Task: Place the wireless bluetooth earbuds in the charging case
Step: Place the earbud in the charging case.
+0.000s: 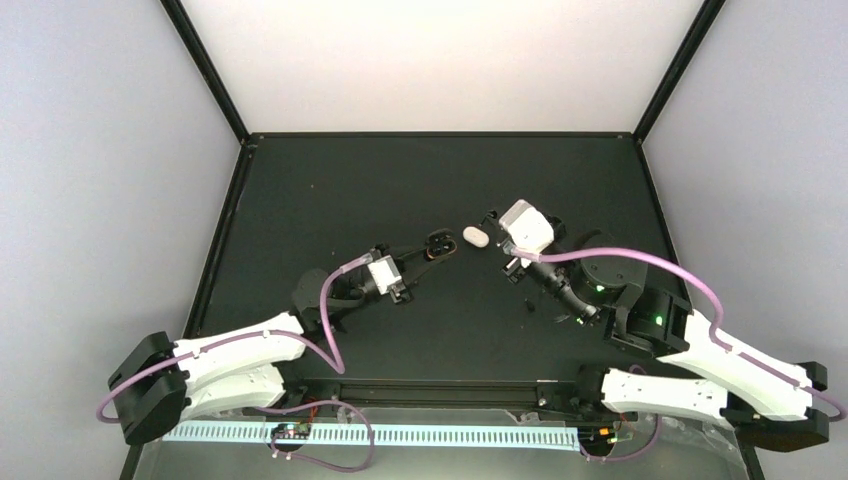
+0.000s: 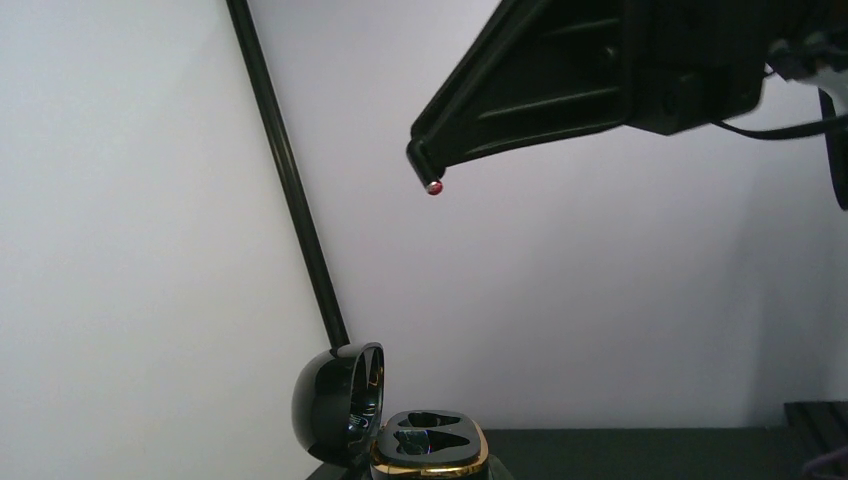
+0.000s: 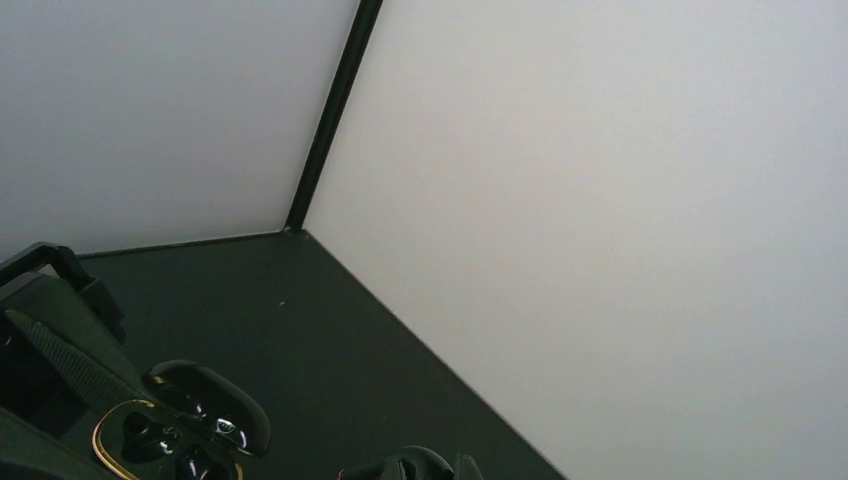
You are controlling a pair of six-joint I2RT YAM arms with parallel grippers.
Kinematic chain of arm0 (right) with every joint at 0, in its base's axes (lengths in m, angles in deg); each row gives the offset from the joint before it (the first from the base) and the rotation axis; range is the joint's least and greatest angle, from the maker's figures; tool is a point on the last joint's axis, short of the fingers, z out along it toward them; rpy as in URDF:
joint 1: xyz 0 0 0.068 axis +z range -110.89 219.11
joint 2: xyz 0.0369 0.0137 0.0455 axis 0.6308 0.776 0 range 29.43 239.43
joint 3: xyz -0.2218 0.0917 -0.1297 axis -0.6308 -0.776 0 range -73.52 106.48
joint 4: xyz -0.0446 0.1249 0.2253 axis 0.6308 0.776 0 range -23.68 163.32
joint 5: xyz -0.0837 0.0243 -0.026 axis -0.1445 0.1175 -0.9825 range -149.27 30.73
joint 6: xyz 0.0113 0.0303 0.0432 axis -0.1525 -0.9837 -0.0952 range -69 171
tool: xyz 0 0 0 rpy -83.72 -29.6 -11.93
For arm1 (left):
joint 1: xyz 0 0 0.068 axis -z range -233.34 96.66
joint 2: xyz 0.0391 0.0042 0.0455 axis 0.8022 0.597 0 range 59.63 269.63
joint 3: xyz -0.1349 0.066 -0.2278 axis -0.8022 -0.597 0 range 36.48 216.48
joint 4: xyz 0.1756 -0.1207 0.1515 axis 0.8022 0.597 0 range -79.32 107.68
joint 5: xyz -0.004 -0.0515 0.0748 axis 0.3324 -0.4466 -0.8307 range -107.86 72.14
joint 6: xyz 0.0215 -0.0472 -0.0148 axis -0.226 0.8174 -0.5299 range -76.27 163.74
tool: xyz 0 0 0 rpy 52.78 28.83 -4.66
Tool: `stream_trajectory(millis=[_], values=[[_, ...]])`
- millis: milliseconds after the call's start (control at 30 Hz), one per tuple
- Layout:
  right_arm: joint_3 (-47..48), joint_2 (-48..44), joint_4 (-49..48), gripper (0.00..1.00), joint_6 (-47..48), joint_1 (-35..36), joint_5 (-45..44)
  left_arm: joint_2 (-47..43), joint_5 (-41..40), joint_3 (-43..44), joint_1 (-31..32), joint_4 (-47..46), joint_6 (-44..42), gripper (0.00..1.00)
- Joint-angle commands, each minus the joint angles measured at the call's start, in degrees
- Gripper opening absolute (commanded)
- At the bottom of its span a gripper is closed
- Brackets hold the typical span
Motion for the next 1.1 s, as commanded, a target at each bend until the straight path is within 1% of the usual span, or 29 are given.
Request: stream_trajectory(millis=[0, 200, 400, 567, 800, 1067], values=[[-1.5, -0.7, -8.1, 0.01, 8.9, 3.9, -8.4, 1.7, 1.8, 4.2, -1.1, -6.6, 2.4, 0.02], [-5.3, -0.3, -15.0, 0.01, 16.0, 8.0, -12.7, 4.2, 1.8, 5.1, -1.5, -7.7, 4.3, 0.02], [-9.6, -0.5, -22.0, 0.01, 20.1, 10.1, -14.7, 6.3, 1.2, 5.9, -1.5, -8.8, 6.2, 0.02], [-10.6, 0.0, -23.9, 0.01, 20.1, 11.0, -13.6, 7.2, 2.2, 6.6, -1.6, -9.0, 6.1, 0.02], [-11.4, 0.9, -24.1, 0.01, 17.6, 11.7, -11.4, 7.8, 2.5, 7.0, -1.6, -9.2, 7.1, 0.01], [-11.4, 2.4, -25.2, 0.01, 16.3, 12.1, -10.0, 9.2, 2.1, 7.5, -1.6, -10.7, 11.3, 0.02]])
